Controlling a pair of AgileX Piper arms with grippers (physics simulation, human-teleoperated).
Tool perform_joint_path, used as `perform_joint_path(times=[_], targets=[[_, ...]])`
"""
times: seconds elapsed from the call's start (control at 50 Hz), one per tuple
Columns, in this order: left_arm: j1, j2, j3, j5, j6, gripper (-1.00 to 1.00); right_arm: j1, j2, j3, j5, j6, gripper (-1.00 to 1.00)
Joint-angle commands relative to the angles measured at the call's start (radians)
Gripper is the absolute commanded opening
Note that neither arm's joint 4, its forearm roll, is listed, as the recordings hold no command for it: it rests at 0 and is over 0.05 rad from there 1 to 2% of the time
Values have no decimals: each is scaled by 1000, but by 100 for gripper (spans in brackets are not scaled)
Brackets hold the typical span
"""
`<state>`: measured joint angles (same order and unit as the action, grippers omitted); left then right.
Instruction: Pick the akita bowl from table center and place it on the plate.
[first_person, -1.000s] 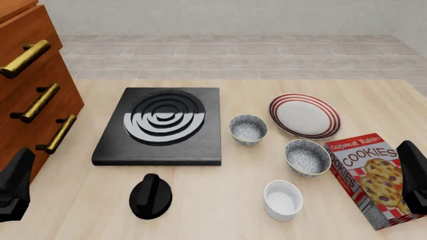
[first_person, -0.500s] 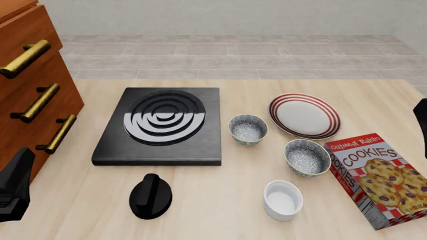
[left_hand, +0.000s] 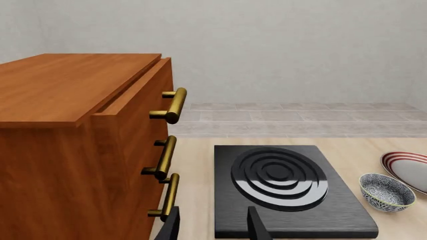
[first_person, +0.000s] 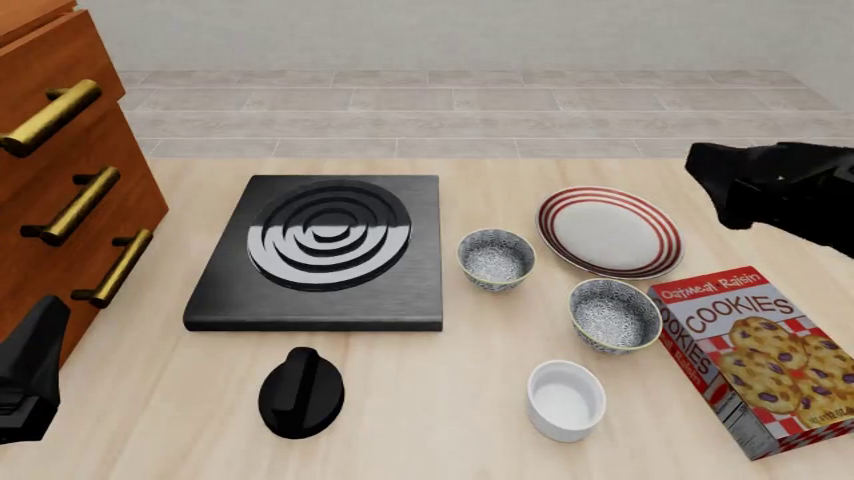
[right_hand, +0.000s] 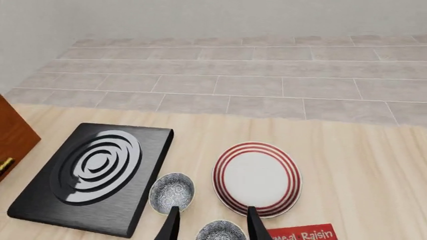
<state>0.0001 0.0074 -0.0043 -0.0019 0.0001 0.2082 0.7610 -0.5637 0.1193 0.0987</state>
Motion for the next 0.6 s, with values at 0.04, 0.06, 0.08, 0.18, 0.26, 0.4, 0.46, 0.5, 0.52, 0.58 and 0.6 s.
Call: perform_joint_path(times=[0.04,0.06,0.08,0.18,0.26,0.4,0.46,0.5,0.52,0.58,0.6], targets=[[0,0,0,0,0,100,90,232,-105,-6,-36,100],[0,0,0,0,0,100,93,254,-113,-4,-63,100],[0,0,0,0,0,100,97,271,-122,0,-80,100],[0,0,0,0,0,100,107,340,-171,4,-98,100],[0,0,0,0,0,100,105,386,-200,-1,-108,100],[0,0,0,0,0,100,161,516,-256,25,-181,100],[0,0,0,0,0,100,182,554,-279,41,-212,100],[0,0,0,0,0,100,187,577,-291,49,-234,100],[0,0,0,0,0,100,188,587,-295,51,-244,100],[0,0,0,0,0,100,201,615,-304,55,-273,100],[0,0,0,0,0,100,214,628,-311,66,-289,100]])
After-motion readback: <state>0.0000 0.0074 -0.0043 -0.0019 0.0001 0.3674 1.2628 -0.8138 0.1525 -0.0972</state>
